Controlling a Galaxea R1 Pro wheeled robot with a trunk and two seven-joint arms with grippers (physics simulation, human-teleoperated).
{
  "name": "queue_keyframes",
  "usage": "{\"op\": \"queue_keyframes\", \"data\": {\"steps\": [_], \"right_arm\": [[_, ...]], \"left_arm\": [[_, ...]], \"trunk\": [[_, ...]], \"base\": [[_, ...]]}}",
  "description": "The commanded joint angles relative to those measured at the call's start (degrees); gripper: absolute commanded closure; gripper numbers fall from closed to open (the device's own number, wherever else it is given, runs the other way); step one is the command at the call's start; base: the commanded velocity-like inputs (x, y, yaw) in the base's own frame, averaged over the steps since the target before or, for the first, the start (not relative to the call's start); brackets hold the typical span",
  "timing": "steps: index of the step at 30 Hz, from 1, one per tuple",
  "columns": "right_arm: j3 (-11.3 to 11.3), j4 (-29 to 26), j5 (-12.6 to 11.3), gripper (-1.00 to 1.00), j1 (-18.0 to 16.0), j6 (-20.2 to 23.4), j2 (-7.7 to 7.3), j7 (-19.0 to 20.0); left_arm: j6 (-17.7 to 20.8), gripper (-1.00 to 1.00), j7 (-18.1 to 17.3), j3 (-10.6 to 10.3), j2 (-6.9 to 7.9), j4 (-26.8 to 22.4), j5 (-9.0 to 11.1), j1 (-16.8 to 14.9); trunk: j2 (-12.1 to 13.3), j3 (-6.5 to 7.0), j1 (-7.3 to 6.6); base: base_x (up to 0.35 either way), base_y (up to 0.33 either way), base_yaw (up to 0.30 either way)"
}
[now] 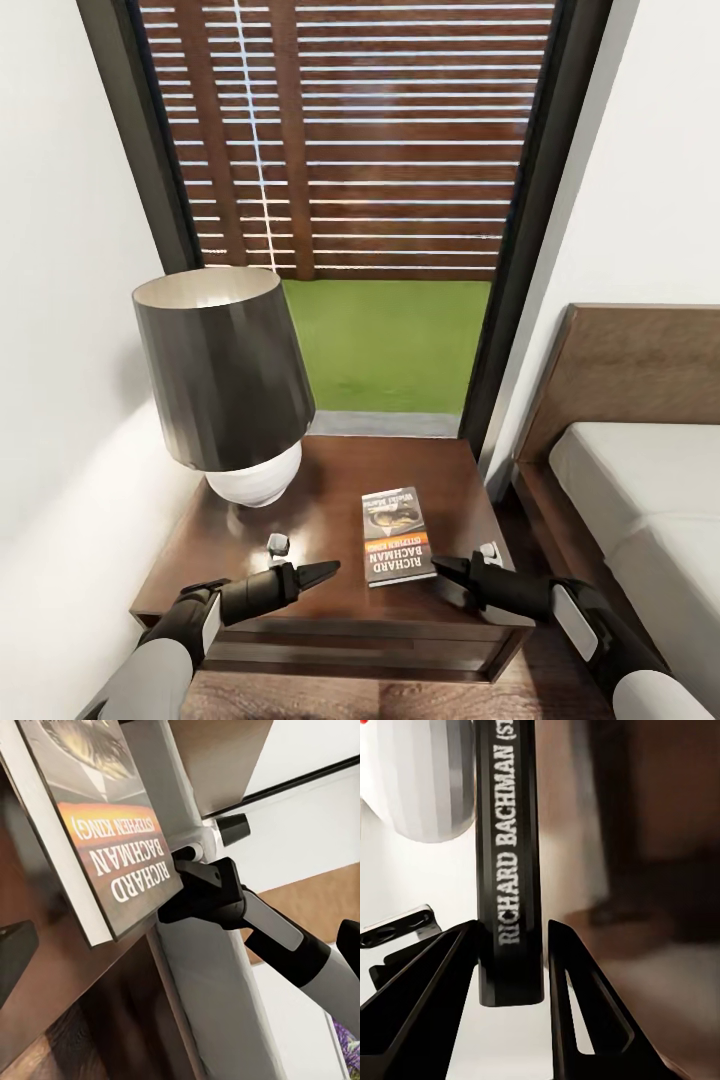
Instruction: In the bedroom, move the book from the bed onto either nightstand, and place the two sandals side by side next to the bed.
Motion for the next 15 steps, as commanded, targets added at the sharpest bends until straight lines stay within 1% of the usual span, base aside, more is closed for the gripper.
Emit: {"op": "queue_keyframes", "data": {"steps": [1,2,5,15], "right_arm": [[-0.09,0.00,0.00,1.00,-0.03,0.23,0.00,0.14],[-0.09,0.00,0.00,1.00,-0.03,0.23,0.00,0.14],[-0.09,0.00,0.00,1.00,-0.03,0.23,0.00,0.17],[-0.09,0.01,0.00,1.00,-0.03,0.24,0.00,0.15]], "left_arm": [[0.60,-1.00,-0.36,0.44,-0.07,-0.11,-0.61,-0.05],[0.60,-1.00,-0.36,0.44,-0.07,-0.11,-0.60,-0.05],[0.60,-1.00,-0.36,0.44,-0.07,-0.11,-0.60,-0.04],[0.60,-1.00,-0.36,0.45,-0.07,-0.11,-0.58,-0.03]], "trunk": [[-0.02,-0.05,-0.01],[-0.02,-0.05,-0.01],[-0.06,-0.72,0.06],[-0.06,-0.72,0.06]], "base": [[0.000,0.000,0.000],[0.000,0.000,0.000],[0.000,0.000,0.000],[0.000,0.000,0.000]]}}
